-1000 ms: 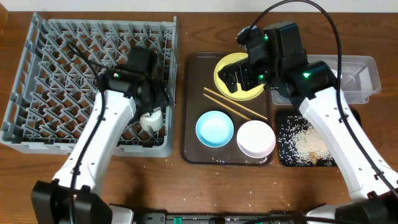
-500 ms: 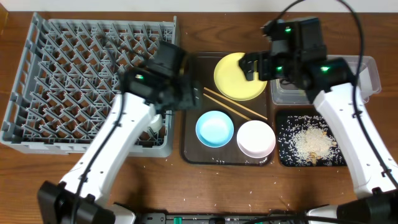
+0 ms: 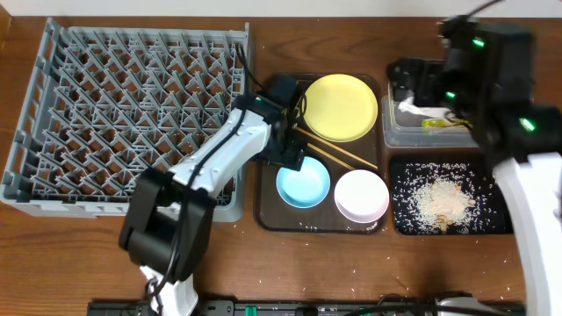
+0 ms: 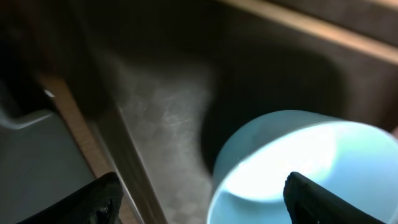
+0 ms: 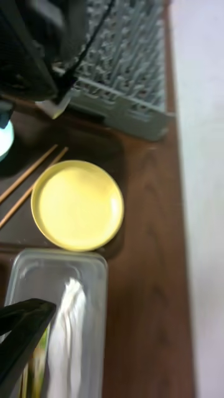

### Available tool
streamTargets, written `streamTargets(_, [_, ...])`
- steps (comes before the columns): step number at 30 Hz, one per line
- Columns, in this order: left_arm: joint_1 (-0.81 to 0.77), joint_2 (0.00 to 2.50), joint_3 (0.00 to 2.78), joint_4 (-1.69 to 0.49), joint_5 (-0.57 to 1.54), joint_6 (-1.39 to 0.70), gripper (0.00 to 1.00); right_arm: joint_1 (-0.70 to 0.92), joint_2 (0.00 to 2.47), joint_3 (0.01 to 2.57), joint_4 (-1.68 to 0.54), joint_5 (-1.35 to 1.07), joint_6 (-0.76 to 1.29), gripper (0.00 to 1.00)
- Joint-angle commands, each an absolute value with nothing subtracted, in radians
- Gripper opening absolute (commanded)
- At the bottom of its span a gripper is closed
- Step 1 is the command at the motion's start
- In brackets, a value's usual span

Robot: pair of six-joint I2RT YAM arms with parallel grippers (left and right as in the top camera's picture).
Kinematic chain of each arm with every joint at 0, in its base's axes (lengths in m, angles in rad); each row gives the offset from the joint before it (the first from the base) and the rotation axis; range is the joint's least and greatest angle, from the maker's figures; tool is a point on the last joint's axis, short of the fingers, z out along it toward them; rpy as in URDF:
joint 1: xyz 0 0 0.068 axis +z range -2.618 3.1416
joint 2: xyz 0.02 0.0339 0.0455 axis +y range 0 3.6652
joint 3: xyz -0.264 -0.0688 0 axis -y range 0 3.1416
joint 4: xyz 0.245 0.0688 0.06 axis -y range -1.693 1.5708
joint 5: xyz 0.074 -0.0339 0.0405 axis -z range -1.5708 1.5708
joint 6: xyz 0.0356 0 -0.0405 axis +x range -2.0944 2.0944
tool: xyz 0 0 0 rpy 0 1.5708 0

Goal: Sort waste into correct bins and load items into the dishwasher
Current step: 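Reach the left gripper to the light-blue bowl and grasp it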

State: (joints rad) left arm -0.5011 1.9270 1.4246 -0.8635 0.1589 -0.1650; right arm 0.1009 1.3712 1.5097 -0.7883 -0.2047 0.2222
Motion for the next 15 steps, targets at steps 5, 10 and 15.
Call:
streamTargets(5, [-0.501,2.037,1.417,-0.857,0.224,-0.107,0.7,0.081,1.244,1.518,-0.852,-0.05,0.205,0.99])
streamTargets(10, [-0.501,2.052,1.417,-0.866,0.255,-0.092,0.59,0.081,1.243,1.517,-0.893,0.031,0.241,0.99])
streamTargets(15, [-0.501,2.052,1.417,-0.902,0.369,-0.003,0.59,0.047,1.243,1.517,-0.945,0.245,0.415,0.99])
